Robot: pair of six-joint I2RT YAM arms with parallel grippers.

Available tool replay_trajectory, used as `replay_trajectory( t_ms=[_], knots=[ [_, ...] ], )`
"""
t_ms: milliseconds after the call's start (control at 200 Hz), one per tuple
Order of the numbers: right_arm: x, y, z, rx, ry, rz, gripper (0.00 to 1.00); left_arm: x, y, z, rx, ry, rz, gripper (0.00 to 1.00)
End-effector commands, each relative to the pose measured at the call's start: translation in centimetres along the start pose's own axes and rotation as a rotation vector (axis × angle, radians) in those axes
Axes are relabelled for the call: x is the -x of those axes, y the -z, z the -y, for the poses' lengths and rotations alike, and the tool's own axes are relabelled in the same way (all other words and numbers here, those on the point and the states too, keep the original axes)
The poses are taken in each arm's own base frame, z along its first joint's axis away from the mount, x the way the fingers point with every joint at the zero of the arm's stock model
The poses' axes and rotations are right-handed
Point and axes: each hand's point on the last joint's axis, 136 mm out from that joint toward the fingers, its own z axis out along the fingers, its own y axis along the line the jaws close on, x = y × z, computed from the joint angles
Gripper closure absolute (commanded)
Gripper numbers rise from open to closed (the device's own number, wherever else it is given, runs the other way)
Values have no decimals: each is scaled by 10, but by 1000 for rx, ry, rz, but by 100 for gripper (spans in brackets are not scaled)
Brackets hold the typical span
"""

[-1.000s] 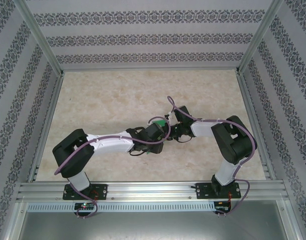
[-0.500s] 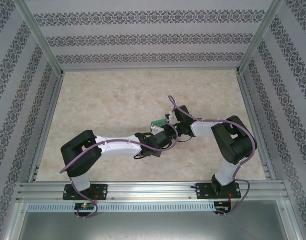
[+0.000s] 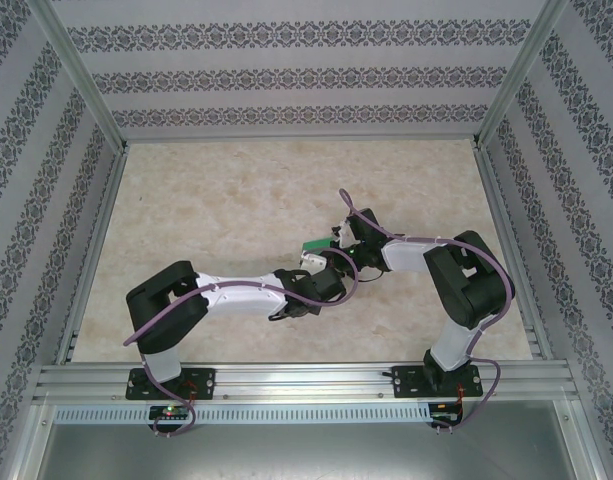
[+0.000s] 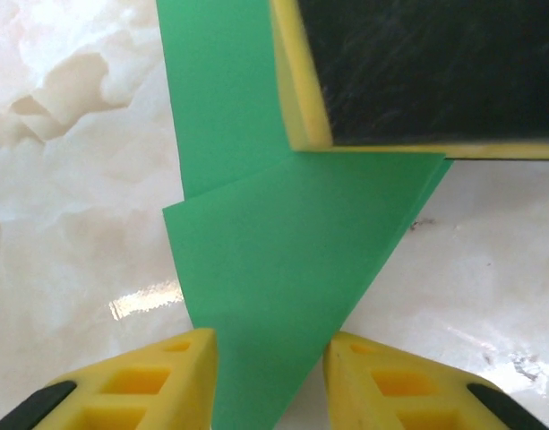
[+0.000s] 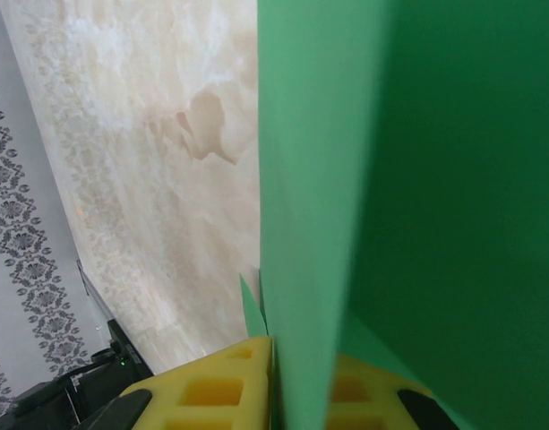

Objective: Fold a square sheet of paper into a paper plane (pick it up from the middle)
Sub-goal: Fourth fold the wing at the center of the table.

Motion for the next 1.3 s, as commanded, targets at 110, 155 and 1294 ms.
replay_trajectory(
  t_ms=[110,155,1294],
  knots=[
    [13,2,-17,30,11,20,89,-19,-4,-4,25,-9,-20,64],
    [13,2,-18,33,11,16,89,-20,-5,-3,16,-7,-20,64],
    [8,-1,-8,8,-5,13,87,-5,2,-3,18,-4,43,72]
  ],
)
